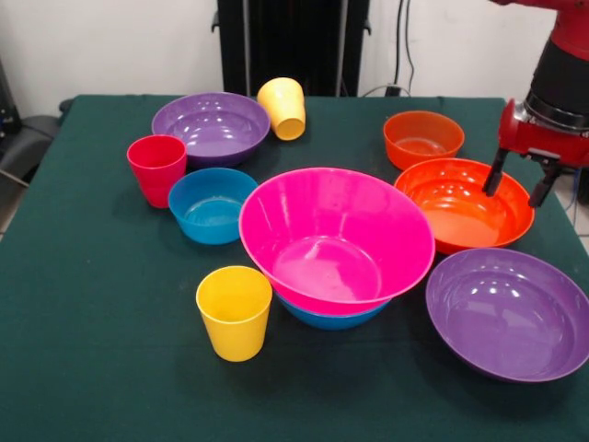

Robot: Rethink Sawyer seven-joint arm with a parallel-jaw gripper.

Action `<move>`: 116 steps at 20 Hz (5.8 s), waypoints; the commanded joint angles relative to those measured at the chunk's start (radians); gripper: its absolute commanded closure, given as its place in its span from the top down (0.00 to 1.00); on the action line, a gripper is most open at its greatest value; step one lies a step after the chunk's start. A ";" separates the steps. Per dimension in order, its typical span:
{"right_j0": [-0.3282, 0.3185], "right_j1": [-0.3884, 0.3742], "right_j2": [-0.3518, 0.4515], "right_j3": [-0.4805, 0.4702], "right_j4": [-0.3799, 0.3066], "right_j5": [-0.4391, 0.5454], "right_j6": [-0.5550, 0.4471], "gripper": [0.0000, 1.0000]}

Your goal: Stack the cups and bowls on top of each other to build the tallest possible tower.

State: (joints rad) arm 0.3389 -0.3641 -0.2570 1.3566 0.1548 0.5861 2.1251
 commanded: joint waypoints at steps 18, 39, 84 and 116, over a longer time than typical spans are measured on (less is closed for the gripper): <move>0.076 0.021 0.014 -0.029 0.104 0.108 0.257 1.00; 0.106 -0.022 -0.008 0.032 0.123 0.116 0.240 1.00; -0.014 0.026 0.079 0.056 0.062 -0.110 0.123 1.00; -0.083 0.094 0.168 0.030 0.043 -0.178 0.080 1.00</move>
State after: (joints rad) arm 0.2834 -0.2851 -0.2200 1.3583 0.2810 0.4364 2.2258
